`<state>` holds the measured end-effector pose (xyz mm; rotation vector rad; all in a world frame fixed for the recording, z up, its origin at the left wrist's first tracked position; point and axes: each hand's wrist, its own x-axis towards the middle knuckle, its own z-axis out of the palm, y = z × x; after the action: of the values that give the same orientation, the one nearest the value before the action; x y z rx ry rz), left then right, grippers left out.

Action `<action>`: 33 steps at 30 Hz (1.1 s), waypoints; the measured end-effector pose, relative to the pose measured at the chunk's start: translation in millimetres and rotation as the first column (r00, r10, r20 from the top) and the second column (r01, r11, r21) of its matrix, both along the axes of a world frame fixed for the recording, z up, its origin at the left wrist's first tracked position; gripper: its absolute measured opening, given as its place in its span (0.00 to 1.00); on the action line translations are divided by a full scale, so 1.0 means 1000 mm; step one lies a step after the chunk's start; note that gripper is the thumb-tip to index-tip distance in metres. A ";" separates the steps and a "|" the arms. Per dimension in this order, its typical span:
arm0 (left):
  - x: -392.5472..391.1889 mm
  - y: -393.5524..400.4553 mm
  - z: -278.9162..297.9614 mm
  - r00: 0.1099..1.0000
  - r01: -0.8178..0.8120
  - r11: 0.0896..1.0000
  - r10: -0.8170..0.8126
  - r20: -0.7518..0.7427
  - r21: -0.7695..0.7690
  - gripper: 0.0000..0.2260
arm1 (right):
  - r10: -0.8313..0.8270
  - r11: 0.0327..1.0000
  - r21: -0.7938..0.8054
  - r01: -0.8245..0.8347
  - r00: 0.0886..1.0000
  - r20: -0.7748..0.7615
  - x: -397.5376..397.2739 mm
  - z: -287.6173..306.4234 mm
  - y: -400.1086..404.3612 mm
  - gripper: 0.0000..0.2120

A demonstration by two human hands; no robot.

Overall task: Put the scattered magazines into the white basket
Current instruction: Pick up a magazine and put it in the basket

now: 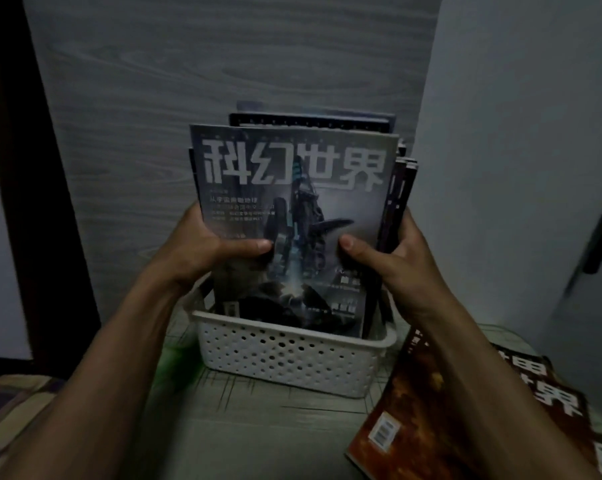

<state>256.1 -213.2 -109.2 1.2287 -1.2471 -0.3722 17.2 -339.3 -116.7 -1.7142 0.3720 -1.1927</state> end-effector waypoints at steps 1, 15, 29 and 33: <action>-0.001 0.001 0.003 1.000 -0.016 1.000 0.016 0.003 -0.017 0.36 | -0.013 0.999 -0.029 0.013 1.000 0.002 -0.001 0.003 -0.001 0.28; -0.007 -0.020 -0.018 0.994 0.043 0.985 -0.026 -0.103 0.166 0.42 | 0.061 0.987 0.151 -0.050 0.996 -0.068 0.007 -0.022 -0.022 0.45; -0.052 -0.006 -0.030 0.780 -0.615 0.736 0.515 0.356 0.282 0.38 | -0.481 0.874 -0.131 0.469 0.791 -0.379 0.008 -0.022 0.010 0.40; -0.084 0.034 -0.048 0.721 -0.682 0.671 0.551 0.420 0.291 0.27 | -0.498 0.861 -0.206 0.465 0.683 -0.535 -0.038 -0.042 0.042 0.31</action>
<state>171.8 -178.7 -157.7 2.0794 -0.9157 0.0734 -20.7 -297.5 -158.6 -2.0823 1.2454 -1.0084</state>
